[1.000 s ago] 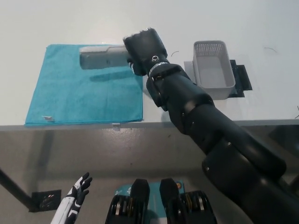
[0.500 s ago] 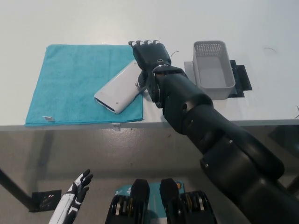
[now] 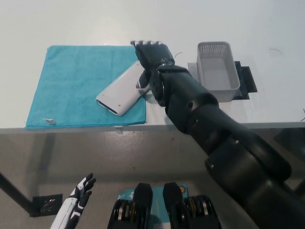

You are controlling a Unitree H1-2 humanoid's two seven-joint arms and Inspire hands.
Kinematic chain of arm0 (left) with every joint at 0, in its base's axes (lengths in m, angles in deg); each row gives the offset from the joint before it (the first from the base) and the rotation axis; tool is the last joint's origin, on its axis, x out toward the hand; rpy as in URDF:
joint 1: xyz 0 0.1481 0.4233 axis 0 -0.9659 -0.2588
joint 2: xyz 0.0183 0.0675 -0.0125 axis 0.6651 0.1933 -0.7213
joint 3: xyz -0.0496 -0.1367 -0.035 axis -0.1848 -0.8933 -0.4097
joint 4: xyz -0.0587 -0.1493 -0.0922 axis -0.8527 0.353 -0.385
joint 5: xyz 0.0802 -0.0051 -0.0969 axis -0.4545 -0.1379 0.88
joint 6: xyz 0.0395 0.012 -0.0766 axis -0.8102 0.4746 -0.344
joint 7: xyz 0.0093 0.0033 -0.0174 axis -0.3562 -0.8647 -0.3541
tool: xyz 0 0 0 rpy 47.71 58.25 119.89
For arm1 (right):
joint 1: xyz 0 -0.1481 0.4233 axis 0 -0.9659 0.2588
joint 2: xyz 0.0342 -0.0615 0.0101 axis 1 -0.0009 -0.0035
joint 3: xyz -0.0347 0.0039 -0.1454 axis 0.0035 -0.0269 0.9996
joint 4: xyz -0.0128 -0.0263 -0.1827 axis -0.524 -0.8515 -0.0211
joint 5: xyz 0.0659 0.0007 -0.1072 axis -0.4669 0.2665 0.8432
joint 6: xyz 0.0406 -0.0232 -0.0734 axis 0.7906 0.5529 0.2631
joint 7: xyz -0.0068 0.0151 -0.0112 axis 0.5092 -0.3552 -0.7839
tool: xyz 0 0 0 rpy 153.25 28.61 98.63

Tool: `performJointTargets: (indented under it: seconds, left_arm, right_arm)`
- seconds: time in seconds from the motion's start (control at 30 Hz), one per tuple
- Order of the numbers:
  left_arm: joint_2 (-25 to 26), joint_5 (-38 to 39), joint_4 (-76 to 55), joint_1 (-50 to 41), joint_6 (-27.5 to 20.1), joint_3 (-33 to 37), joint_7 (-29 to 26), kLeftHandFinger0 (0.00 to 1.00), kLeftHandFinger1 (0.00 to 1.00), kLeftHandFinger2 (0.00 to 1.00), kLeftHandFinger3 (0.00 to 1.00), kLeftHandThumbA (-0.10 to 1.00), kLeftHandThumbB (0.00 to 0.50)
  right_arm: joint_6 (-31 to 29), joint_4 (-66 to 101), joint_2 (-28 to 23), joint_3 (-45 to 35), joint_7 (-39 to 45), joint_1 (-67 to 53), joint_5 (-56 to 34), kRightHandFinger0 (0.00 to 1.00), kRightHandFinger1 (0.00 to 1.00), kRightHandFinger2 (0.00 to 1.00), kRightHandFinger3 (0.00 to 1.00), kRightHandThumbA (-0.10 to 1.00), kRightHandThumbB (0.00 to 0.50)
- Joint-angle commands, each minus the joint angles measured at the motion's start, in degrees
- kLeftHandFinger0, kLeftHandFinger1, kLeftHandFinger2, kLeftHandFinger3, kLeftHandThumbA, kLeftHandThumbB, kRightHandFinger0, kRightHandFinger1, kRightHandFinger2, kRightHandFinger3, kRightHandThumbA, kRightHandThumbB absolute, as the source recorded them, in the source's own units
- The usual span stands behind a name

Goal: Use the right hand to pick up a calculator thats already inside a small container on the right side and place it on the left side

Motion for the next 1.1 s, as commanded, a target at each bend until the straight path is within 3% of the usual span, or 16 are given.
performJointTargets:
  seconds: [0.0,0.13,0.17,0.2,0.33,0.4,0.43,0.53,0.63,0.73,0.83,1.07]
  left_arm:
    - [0.7,-0.4,-1.9,0.1,-0.5,-0.5,-0.2,1.0,1.0,1.0,1.0,1.0,0.001]
    - [0.7,-0.6,-1.6,0.3,-0.6,-0.6,-0.3,1.0,1.0,1.0,1.0,1.0,0.011]
    - [0.7,-0.3,-1.0,0.2,-0.6,-0.7,-0.3,1.0,1.0,1.0,1.0,1.0,0.031]
    - [0.7,0.2,-0.3,0.2,-1.5,-0.7,-0.2,1.0,1.0,1.0,1.0,1.0,0.021]
    - [0.7,0.4,-0.1,0.0,-1.9,-0.8,-0.1,1.0,1.0,1.0,1.0,1.0,0.018]
    - [0.2,1.0,1.4,-0.4,-3.4,-0.8,-0.4,1.0,1.0,1.0,1.0,1.0,0.014]
    - [0.2,1.0,1.7,-0.3,-3.7,-0.9,-0.5,1.0,1.0,1.0,1.0,1.0,0.014]
    - [0.2,1.0,1.8,-0.3,-3.8,-1.0,-0.6,1.0,1.0,1.0,1.0,1.0,0.014]
    - [0.2,0.1,0.9,0.3,-2.0,-1.2,-1.1,1.0,1.0,1.0,1.0,1.0,0.003]
    - [0.2,0.1,1.0,0.4,-2.0,-1.2,-1.1,1.0,1.0,1.0,1.0,1.0,0.003]
    - [-0.1,0.3,1.1,-1.5,-2.4,-1.0,-1.0,1.0,1.0,1.0,1.0,1.0,0.008]
    - [-0.5,-0.4,1.5,-2.9,-2.4,-0.9,-1.6,1.0,1.0,1.0,1.0,1.0,0.011]
  right_arm:
    - [-7.6,4.1,-3.1,-5.0,-0.3,9.7,-7.1,1.0,1.0,1.0,1.0,1.0,0.5]
    - [-10.4,5.6,-4.2,-9.0,0.0,10.8,-9.5,1.0,1.0,1.0,1.0,0.99,0.494]
    - [-13.1,13.6,-8.2,-13.0,1.2,12.5,-13.1,1.0,1.0,1.0,1.0,1.0,0.472]
    - [-14.2,19.0,-10.0,-15.0,2.3,11.7,-15.1,1.0,1.0,1.0,1.0,1.0,0.433]
    - [-13.6,22.5,-10.3,-16.1,3.6,10.5,-15.3,1.0,1.0,1.0,1.0,0.99,0.428]
    - [-5.1,48.1,-15.2,-19.1,10.9,3.8,-18.6,1.0,1.0,1.0,1.0,1.0,0.42]
    - [-4.3,52.4,-16.3,-19.2,11.5,2.6,-18.3,1.0,1.0,1.0,1.0,1.0,0.424]
    - [-3.5,53.8,-16.4,-19.2,11.9,2.1,-18.2,1.0,1.0,1.0,1.0,1.0,0.424]
    - [-0.4,74.4,-19.4,-22.5,14.3,-6.9,-22.7,1.0,1.0,1.0,1.0,1.0,0.418]
    - [0.1,75.0,-19.4,-22.5,14.5,-7.1,-22.7,1.0,1.0,1.0,1.0,1.0,0.418]
    - [3.9,92.8,-20.8,-23.8,15.7,-19.0,-24.5,1.0,1.0,1.0,1.0,1.0,0.45]
    - [3.2,108.3,-23.2,-27.7,14.0,-29.1,-27.6,1.0,1.0,1.0,1.0,1.0,0.439]
